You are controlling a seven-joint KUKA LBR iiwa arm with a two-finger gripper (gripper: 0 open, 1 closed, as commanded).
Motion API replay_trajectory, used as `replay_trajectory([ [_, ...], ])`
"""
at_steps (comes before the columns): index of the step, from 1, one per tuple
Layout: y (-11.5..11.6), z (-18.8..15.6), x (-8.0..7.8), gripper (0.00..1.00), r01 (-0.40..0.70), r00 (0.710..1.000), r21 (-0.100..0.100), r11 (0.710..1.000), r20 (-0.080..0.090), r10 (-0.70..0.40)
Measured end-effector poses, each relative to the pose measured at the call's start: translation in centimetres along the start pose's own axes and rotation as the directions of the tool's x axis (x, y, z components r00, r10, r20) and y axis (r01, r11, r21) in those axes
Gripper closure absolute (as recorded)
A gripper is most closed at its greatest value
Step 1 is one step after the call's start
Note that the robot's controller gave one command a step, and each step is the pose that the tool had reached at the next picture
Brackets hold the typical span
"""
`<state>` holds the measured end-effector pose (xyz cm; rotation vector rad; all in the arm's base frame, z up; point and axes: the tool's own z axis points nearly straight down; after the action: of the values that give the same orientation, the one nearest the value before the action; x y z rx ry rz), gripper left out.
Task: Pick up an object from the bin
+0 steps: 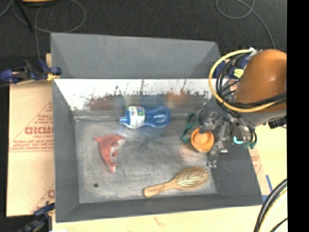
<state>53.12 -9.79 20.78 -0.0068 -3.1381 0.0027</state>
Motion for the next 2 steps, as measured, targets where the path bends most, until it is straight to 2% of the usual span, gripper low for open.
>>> replay_trajectory([
  [2,0.04,-0.08,-0.32,0.00,0.004,1.000,0.002,1.000,0.011,-0.004],
])
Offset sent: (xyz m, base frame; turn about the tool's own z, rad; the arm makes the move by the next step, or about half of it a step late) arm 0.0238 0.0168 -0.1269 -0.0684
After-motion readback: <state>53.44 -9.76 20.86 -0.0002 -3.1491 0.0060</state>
